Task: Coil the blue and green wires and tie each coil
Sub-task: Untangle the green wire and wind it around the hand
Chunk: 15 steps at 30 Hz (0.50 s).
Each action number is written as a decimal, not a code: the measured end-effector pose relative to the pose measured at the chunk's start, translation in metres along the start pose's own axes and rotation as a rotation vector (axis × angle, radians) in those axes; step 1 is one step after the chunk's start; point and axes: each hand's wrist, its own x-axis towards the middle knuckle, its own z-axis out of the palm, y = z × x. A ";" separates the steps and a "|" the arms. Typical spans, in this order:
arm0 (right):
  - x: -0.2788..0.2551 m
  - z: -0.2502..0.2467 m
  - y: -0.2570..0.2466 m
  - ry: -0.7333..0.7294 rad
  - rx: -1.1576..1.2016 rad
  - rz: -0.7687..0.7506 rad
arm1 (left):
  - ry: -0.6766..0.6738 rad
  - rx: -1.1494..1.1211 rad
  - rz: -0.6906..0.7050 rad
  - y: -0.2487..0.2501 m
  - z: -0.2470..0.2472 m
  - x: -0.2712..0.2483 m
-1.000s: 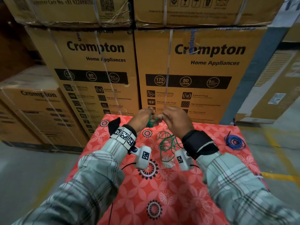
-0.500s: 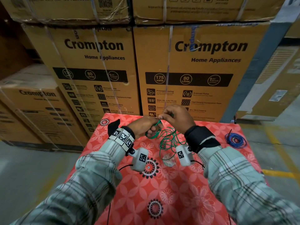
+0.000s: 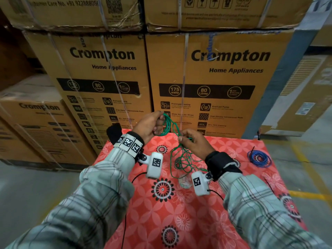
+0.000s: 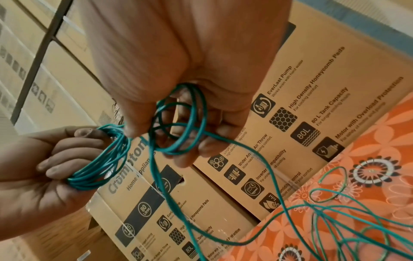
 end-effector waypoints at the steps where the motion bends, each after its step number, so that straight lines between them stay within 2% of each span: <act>1: 0.000 -0.001 -0.001 0.017 0.022 0.006 | 0.023 -0.027 0.024 0.003 -0.001 0.002; 6: -0.003 -0.014 0.002 0.074 -0.048 0.048 | 0.127 -0.138 0.116 0.019 -0.012 0.010; 10: -0.006 -0.019 0.038 0.093 -0.194 0.098 | 0.191 -0.263 0.175 0.034 -0.024 0.015; 15: -0.015 -0.021 0.057 0.042 -0.298 0.345 | 0.212 -0.302 0.194 0.035 -0.023 0.016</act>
